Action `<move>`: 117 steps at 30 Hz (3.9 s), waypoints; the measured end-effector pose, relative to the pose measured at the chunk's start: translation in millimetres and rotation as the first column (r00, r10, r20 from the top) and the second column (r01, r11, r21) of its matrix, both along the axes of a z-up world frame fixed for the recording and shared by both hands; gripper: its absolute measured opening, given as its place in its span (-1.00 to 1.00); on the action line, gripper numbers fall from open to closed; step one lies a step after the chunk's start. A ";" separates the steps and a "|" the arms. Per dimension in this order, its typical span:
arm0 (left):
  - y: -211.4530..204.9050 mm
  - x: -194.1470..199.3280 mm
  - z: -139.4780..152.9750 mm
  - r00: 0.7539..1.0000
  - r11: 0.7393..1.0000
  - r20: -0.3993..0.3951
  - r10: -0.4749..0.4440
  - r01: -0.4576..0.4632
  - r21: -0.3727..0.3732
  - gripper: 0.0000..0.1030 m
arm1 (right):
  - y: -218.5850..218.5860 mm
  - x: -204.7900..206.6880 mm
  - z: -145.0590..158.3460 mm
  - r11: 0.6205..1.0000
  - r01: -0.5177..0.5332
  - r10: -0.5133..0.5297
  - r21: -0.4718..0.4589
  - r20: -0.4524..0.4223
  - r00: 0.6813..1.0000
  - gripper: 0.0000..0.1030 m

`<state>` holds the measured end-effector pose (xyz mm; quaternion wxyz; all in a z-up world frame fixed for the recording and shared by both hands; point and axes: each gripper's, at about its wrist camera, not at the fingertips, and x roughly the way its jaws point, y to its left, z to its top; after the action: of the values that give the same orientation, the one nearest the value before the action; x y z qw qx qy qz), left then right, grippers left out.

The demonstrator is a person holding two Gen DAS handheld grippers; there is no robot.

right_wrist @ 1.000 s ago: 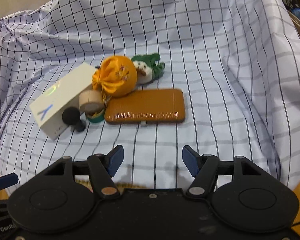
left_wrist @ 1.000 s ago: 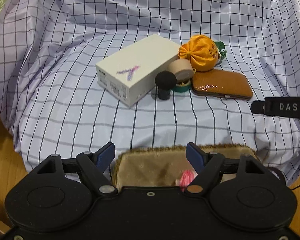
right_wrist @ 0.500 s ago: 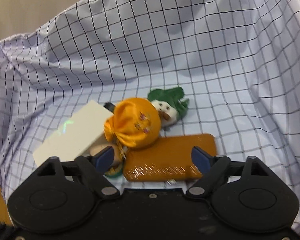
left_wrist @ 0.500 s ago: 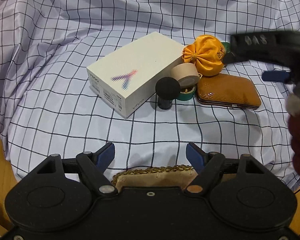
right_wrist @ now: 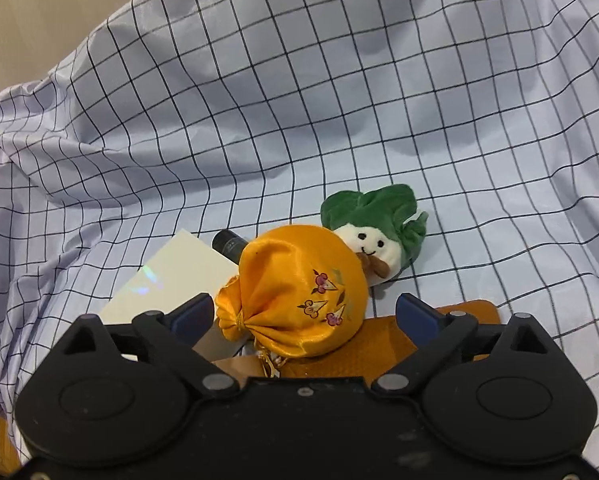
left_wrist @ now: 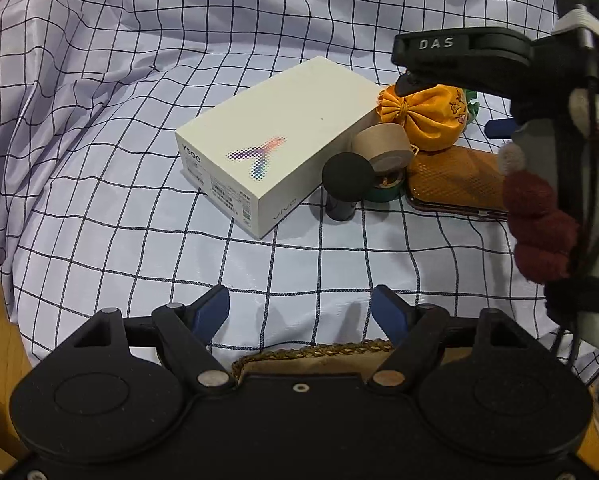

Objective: Organize soft objects
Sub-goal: 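Grasp the orange satin pouch with the right gripper while the left grasps the green plush, then carry the green plush and orange pouch with both grippers over the basket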

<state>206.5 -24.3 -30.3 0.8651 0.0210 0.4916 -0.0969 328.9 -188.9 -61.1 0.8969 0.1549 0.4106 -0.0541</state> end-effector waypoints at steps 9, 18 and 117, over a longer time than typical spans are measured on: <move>-1.4 4.8 -0.5 1.000 1.000 0.003 -0.004 0.004 0.020 0.44 | -6.6 3.9 -11.2 0.998 -0.011 0.011 0.068 -0.003 1.000 0.46; -10.4 5.9 2.4 1.000 0.999 0.012 -0.025 0.024 0.040 0.44 | -14.3 -6.3 -2.3 0.997 -0.025 0.022 0.075 0.045 0.999 0.32; -204.2 150.8 -12.9 0.925 0.925 0.014 -0.380 0.380 0.011 0.01 | -118.0 -62.4 -7.0 0.963 0.248 -0.257 -0.104 -0.085 0.963 0.40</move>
<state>357.3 -228.5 -43.1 0.8338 0.1201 0.4717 -0.2605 266.5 -306.9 -68.1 0.8678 0.1617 0.4278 -0.1943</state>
